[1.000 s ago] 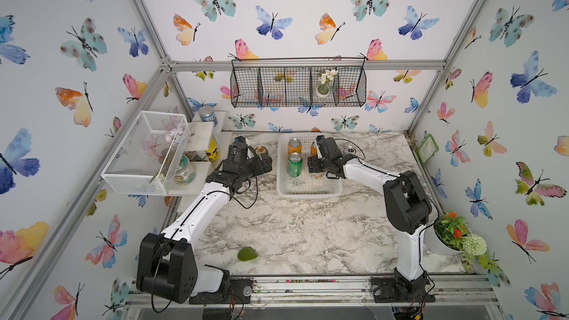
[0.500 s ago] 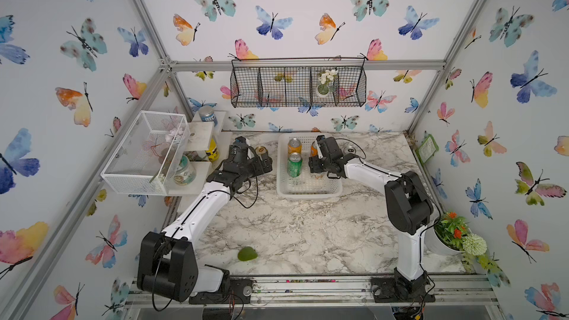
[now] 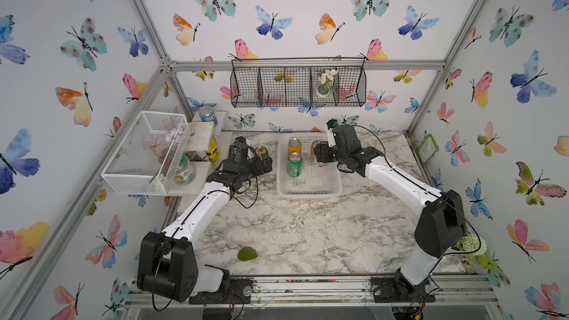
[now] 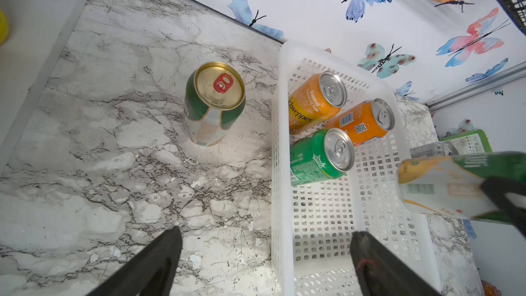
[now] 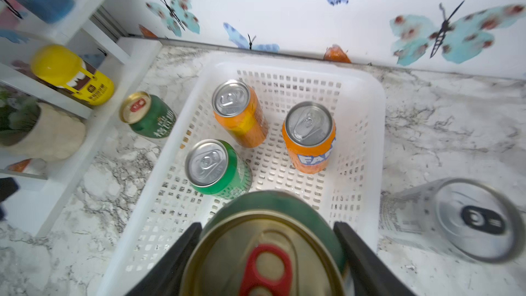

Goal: Take out the drinks from the basket
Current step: Pick up the drink from the basket, then place the drink at the center of the board.

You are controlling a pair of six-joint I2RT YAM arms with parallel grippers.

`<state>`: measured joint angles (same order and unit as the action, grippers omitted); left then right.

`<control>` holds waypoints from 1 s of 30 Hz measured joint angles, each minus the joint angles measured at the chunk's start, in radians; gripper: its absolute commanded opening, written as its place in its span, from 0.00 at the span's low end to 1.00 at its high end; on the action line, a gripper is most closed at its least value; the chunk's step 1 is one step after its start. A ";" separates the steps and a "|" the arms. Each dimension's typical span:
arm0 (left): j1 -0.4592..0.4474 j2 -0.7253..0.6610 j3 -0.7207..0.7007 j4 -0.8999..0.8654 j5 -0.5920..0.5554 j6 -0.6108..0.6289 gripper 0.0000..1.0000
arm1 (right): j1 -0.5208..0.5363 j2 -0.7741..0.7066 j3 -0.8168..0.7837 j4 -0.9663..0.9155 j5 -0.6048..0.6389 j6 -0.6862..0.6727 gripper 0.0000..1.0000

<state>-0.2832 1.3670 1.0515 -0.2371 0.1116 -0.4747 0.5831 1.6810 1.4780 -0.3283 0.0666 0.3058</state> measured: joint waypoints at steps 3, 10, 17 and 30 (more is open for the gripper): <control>0.000 0.000 0.000 0.000 0.001 0.000 0.99 | -0.001 -0.080 -0.051 -0.002 0.018 0.002 0.53; 0.000 0.000 0.000 -0.007 0.003 0.003 0.99 | -0.030 -0.200 -0.208 -0.036 0.091 0.019 0.53; 0.001 -0.001 0.000 -0.007 0.007 0.003 0.99 | -0.097 -0.254 -0.332 -0.049 0.142 0.053 0.53; 0.006 -0.001 0.000 -0.007 0.011 0.003 0.99 | -0.154 -0.108 -0.485 0.158 0.141 0.088 0.53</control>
<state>-0.2768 1.3659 1.0515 -0.2443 0.1226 -0.4713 0.4286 1.5730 0.9932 -0.1707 0.2077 0.3935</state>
